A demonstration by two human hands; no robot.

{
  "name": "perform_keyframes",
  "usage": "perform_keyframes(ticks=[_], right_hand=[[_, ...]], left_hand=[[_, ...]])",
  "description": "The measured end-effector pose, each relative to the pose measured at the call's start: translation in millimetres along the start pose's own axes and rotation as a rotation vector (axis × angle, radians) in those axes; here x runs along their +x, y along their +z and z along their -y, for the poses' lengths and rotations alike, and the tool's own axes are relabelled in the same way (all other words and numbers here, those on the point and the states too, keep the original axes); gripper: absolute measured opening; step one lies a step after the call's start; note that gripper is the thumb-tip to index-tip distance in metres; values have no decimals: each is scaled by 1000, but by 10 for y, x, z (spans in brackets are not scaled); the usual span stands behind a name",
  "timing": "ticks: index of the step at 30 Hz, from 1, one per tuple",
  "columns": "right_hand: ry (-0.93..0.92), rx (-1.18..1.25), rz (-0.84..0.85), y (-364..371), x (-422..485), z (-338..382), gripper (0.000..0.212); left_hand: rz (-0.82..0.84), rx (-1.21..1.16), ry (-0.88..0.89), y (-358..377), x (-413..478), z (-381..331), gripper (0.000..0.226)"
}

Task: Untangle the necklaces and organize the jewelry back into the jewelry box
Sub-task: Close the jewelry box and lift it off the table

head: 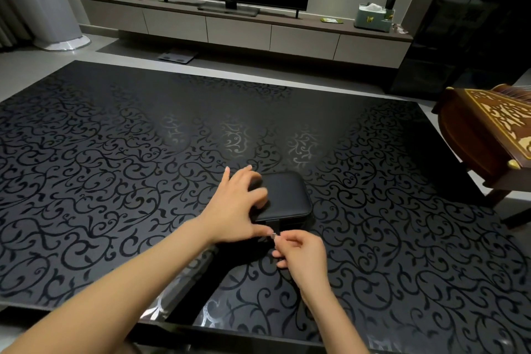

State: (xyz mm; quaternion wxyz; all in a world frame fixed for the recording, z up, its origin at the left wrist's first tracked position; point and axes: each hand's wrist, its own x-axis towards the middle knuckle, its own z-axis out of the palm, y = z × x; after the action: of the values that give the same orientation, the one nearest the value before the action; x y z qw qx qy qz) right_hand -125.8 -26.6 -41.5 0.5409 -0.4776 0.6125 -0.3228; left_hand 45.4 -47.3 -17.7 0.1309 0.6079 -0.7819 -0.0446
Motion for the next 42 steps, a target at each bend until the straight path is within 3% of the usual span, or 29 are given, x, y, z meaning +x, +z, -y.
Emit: perform_keyframes(ticks=[3, 5, 13, 25, 29, 33, 35, 37, 39, 40, 42], right_hand=[[-127, -308, -66, 35, 92, -80, 11], [-199, -433, -94, 38, 106, -114, 14], [-364, -637, -141, -34, 173, -142, 23], [-629, -685, -248, 45, 227, -301, 17], [-638, -673, -270, 54, 254, -348, 16], [-547, -761, -114, 23, 246, -248, 23], [-566, -767, -138, -59, 192, -206, 20], [-629, -658, -318, -197, 125, -142, 13], [-580, -515, -455, -341, 124, -43, 13], [-490, -465, -444, -384, 168, 11, 20], [-201, -336, -269, -424, 316, 94, 40]], left_hand=[[299, 10, -144, -55, 174, -99, 100], [380, 135, -139, -20, 206, -134, 115], [258, 245, -102, 109, 182, -140, 109], [241, 306, -86, 146, 166, -192, 104], [247, 317, -88, 161, 153, -206, 102], [265, 308, -104, 123, 135, -119, 105], [298, 305, -133, 94, 52, -95, 113], [297, 168, -261, 52, -90, -70, 117], [203, -159, -507, -7, -241, -44, 112], [117, -349, -655, -22, -307, -19, 104], [-19, -740, -907, -9, -375, 14, 85]])
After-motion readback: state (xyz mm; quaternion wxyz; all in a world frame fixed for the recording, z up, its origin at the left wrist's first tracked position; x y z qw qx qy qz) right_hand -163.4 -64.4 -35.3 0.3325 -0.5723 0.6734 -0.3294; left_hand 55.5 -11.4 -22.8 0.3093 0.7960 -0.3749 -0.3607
